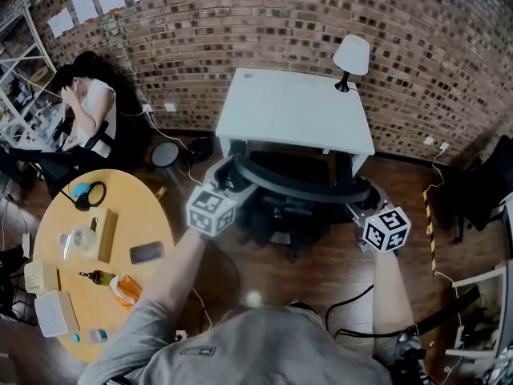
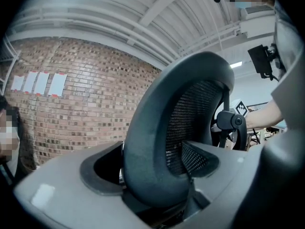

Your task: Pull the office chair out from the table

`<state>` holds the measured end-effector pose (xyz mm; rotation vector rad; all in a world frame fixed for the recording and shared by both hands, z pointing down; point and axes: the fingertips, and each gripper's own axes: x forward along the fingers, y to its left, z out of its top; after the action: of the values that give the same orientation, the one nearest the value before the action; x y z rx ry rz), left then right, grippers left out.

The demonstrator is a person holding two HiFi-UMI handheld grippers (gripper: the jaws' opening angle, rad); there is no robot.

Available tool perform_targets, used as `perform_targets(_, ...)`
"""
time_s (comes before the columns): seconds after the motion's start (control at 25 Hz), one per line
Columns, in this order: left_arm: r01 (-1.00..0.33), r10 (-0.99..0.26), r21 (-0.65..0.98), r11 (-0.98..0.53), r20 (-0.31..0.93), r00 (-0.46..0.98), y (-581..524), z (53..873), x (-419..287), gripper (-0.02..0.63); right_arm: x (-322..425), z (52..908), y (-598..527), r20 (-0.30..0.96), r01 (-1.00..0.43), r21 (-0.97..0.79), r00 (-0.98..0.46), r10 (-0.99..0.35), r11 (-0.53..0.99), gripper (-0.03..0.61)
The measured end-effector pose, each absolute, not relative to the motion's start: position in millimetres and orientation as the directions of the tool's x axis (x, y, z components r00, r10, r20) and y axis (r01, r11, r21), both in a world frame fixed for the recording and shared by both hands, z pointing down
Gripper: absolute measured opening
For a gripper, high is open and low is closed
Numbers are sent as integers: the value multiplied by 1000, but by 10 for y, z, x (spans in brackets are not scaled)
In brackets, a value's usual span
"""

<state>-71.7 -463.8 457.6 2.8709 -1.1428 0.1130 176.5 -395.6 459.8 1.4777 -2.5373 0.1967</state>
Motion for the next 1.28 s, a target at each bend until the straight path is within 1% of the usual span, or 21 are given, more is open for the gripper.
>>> perform_targets(0.88, -797, -791, 24, -604, 99, 603, -3400, 4542, -742, 383, 1799, 4555, -3014, 207, -793, -34, -601, -772, 608, 308)
perform_targets(1.28, -819, -815, 20, -573, 87, 573, -2945, 4489, -740, 383, 1809, 4507, -2632, 194, -783, -20, -613, -766, 622, 310)
